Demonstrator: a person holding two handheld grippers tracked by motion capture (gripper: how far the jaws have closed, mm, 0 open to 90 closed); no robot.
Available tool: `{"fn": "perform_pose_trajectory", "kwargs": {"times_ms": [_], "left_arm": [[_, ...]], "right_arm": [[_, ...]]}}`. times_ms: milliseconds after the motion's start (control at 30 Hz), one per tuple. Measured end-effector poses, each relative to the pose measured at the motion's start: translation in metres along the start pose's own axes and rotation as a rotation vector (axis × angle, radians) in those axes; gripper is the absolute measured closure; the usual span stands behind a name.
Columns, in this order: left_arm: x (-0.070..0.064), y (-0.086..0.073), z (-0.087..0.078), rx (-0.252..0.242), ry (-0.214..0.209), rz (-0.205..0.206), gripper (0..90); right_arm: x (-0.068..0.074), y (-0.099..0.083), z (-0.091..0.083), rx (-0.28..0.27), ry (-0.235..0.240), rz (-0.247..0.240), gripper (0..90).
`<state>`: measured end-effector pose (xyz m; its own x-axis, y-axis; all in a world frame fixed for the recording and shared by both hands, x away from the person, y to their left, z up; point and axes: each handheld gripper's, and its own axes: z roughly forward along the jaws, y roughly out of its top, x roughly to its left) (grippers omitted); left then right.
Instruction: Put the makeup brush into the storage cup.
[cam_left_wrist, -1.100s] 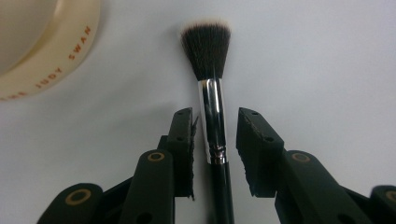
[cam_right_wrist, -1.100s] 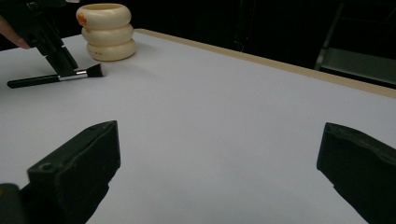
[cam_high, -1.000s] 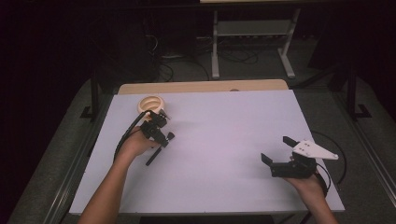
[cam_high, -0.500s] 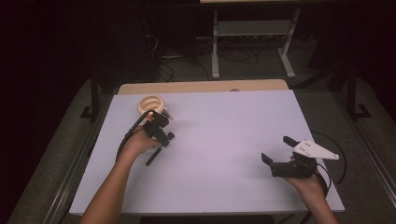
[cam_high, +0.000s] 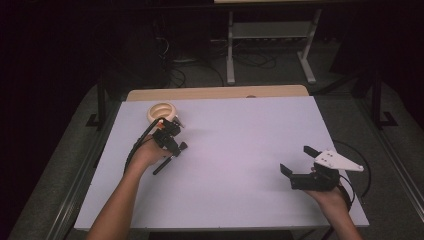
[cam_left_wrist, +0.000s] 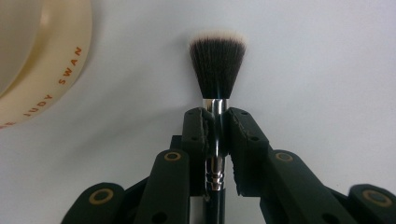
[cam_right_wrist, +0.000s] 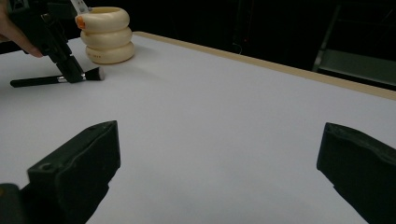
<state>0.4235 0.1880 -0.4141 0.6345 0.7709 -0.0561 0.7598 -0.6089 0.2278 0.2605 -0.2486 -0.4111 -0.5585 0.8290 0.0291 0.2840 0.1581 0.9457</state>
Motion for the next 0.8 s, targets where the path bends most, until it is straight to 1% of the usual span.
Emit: {"fn": "perform_pose_trajectory", "kwargs": {"times_ms": [167,400,433,500,733,800], "left_arm": [[0.0,-0.001,-0.004,-0.021,-0.006,-0.002,76.9],[0.0,-0.006,-0.015,-0.085,-0.03,-0.03,77.0],[0.001,-0.007,-0.016,-0.091,-0.032,-0.024,77.2],[0.0,-0.009,-0.019,-0.109,-0.039,-0.03,77.2],[0.0,-0.018,-0.027,-0.168,-0.06,-0.026,77.4],[0.001,-0.021,-0.03,-0.19,-0.059,-0.021,77.4]], "right_arm": [[0.001,0.0,0.0,0.005,0.0,0.002,0.0],[0.0,0.0,0.0,0.001,-0.002,0.0,0.0],[0.0,0.0,0.0,0.001,-0.002,0.001,0.0],[0.0,0.0,0.0,0.002,-0.002,0.0,0.0],[0.001,0.0,0.001,0.002,-0.003,-0.006,0.0],[0.001,0.0,0.001,0.002,-0.001,-0.004,0.0]]}}
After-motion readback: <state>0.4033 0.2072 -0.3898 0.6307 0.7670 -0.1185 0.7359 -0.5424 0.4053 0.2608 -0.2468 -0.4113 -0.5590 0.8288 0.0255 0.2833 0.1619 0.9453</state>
